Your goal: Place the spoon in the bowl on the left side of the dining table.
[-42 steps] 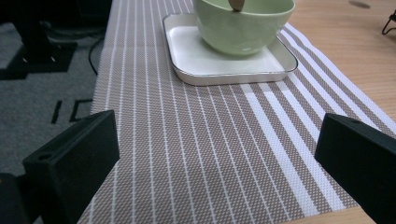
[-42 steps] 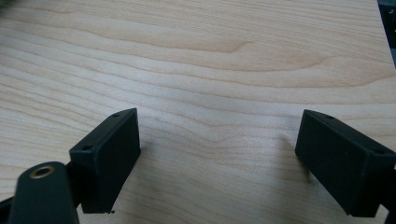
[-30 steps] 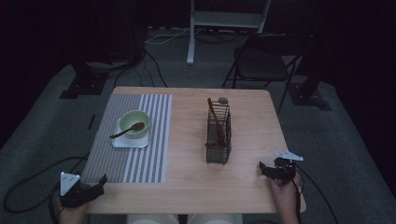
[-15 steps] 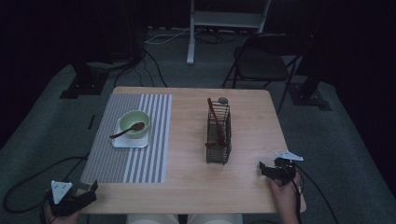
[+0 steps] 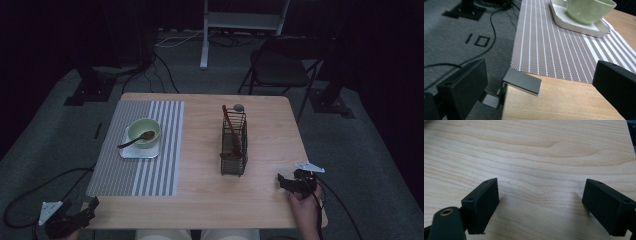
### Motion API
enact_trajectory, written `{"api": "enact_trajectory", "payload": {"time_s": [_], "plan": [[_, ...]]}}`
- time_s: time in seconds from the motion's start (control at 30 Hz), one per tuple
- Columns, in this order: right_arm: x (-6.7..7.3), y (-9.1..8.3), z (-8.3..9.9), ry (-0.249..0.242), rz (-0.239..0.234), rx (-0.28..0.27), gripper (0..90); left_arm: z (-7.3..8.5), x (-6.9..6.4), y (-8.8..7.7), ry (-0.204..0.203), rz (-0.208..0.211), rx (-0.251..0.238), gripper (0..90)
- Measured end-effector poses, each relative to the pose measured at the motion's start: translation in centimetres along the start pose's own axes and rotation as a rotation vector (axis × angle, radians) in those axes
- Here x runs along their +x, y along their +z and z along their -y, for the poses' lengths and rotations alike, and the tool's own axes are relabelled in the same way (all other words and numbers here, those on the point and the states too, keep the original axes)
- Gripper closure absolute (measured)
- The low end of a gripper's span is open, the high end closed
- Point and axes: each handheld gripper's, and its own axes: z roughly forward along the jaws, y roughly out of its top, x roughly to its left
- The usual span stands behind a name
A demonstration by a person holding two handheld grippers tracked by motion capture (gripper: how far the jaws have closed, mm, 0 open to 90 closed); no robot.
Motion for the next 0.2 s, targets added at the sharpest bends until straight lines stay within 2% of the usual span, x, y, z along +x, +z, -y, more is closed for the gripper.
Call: {"api": "enact_trajectory", "payload": {"time_s": [0.1, 0.2], "plan": [[0.0, 0.0, 0.0, -0.001, 0.0, 0.0, 13.2, 0.07, 0.0, 0.28, 0.015, -0.038, 0.033, 0.0], [0.0, -0.02, 0.02, 0.0, 0.001, 0.0, 13.3, 0.1, 0.26, 0.12, 0.013, -0.087, 0.056, 0.0]]}}
